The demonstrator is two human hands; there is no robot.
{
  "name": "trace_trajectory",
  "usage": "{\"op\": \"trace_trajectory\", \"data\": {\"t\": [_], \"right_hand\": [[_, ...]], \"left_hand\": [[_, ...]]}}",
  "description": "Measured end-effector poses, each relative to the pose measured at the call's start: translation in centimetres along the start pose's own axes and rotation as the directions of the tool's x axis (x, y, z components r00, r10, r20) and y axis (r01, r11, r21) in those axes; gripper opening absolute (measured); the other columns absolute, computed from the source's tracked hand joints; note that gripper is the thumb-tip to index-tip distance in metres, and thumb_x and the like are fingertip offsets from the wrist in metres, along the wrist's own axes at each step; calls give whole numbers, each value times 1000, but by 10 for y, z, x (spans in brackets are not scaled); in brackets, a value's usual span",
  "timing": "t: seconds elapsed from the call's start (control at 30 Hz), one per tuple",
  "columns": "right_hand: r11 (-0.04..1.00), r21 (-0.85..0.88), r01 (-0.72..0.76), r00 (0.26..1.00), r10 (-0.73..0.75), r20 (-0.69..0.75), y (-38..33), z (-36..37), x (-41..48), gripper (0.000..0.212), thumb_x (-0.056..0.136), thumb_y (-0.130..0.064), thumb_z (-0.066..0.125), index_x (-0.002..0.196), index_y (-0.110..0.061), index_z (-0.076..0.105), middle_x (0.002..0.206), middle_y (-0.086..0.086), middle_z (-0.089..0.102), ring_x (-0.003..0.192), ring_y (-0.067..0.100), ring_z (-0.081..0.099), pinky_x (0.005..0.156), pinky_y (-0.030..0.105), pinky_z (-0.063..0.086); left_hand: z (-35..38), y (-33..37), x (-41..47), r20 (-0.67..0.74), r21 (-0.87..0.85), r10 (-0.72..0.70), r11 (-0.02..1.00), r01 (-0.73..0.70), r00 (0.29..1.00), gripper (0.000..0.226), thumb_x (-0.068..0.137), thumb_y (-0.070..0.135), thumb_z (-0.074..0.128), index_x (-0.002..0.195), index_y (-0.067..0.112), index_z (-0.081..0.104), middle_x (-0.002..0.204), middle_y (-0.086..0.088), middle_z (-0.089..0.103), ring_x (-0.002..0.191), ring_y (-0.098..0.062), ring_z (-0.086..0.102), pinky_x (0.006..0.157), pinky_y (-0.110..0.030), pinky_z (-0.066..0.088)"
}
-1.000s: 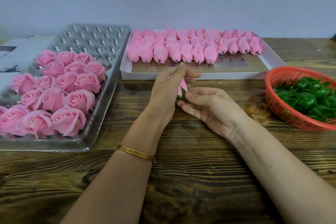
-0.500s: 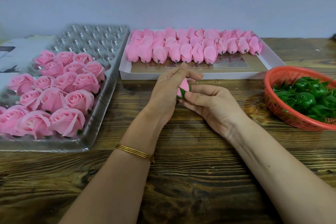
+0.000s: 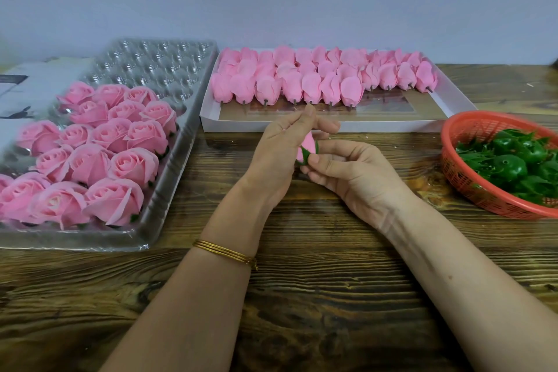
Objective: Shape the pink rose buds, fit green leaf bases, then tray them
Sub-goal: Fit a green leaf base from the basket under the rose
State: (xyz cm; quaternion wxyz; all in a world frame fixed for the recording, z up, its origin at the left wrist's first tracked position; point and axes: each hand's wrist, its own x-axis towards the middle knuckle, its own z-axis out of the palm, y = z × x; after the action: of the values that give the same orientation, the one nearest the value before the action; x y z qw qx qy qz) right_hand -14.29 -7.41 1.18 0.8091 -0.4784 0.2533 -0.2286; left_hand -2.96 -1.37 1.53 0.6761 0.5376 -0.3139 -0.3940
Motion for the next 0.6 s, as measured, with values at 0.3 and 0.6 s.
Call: {"op": "trace_trajectory", "data": {"t": [0.3,0.6], "right_hand": [[999,-42,-21,999,22,35,-1,-1,0,34,67,-3,69,101,-1,70,84,13,69,70,15,68,70,20,58],[996,-79,27,999,-25,33,0,0,0,33,64,-5,71,96,1,71,85,16,70,77,20,67,75,21,55]], "left_hand": [[-2,-3,2,55,18,-17,1000,16,998,40,104,26,44,78,9,68,100,-6,75,90,-15,69,87,-32,54],[-3,-1,1,68,-5,-32,999,33,997,28,102,23,48,88,9,68,101,-11,71,84,-21,63,77,-39,43]]}}
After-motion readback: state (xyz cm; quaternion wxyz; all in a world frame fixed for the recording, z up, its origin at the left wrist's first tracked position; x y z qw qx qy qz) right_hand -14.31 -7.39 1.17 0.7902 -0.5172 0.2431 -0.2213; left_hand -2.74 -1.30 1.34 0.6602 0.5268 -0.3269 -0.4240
